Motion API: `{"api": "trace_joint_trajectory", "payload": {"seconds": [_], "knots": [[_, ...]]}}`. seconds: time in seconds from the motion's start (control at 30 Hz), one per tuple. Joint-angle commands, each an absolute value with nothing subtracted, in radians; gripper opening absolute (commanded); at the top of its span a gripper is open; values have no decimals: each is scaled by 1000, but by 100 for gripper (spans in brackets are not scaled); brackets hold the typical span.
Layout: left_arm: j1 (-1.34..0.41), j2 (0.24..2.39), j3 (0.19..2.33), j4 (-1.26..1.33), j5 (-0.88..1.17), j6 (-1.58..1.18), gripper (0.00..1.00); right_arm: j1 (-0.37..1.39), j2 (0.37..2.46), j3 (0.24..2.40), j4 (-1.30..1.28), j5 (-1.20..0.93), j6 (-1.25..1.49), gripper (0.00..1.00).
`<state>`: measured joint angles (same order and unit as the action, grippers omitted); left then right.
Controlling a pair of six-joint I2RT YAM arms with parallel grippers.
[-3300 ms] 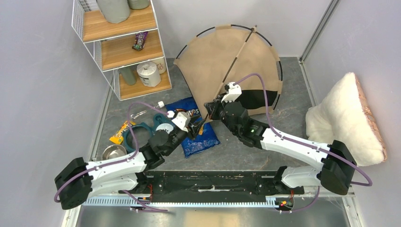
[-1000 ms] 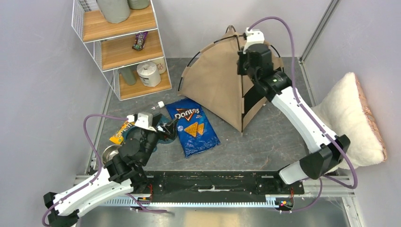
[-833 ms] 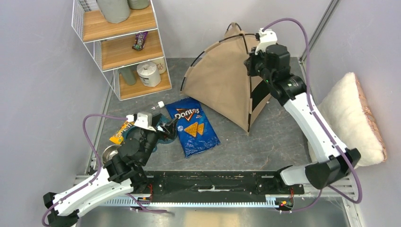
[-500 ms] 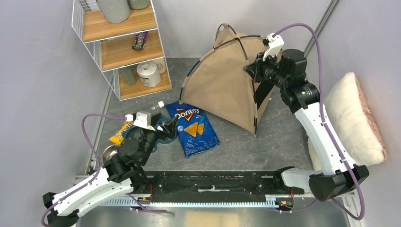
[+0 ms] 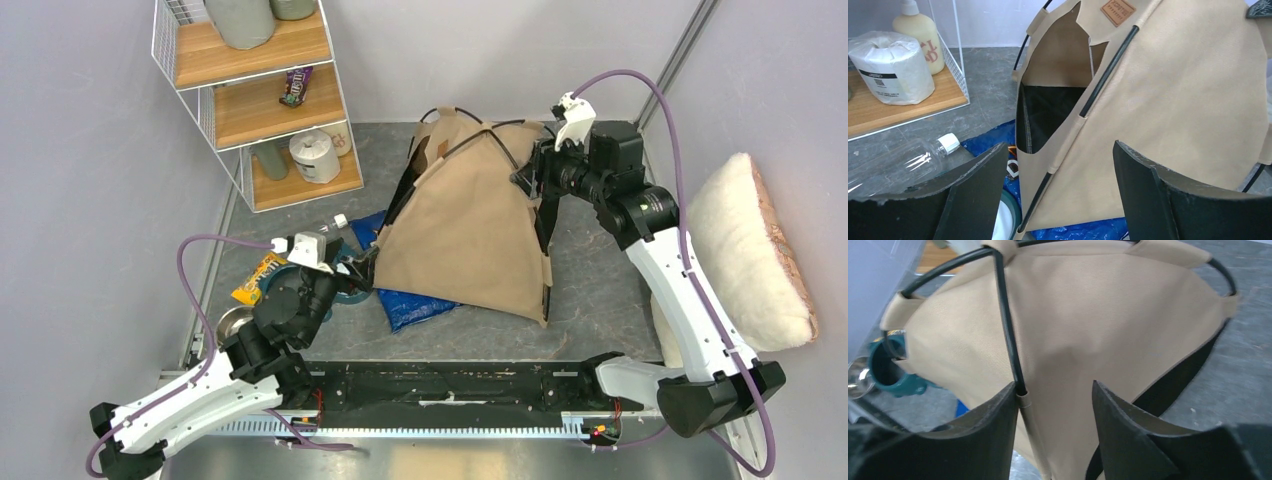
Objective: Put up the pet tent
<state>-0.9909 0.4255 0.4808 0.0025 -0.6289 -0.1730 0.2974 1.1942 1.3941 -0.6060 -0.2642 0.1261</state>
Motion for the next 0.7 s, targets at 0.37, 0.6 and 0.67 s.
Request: {"api": "trace_joint_trajectory", "payload": {"seconds": [0.37, 0.6, 0.67], "knots": [[-997, 410, 549, -71, -733, -225, 90, 466, 1198, 1640, -631, 140, 540, 58], [-997, 443, 598, -155, -763, -249, 89, 730, 1302, 1628, -563, 380, 647, 59], [-997, 448, 610, -182, -774, -262, 89, 794, 1323, 1609, -534, 470, 690, 60]]}}
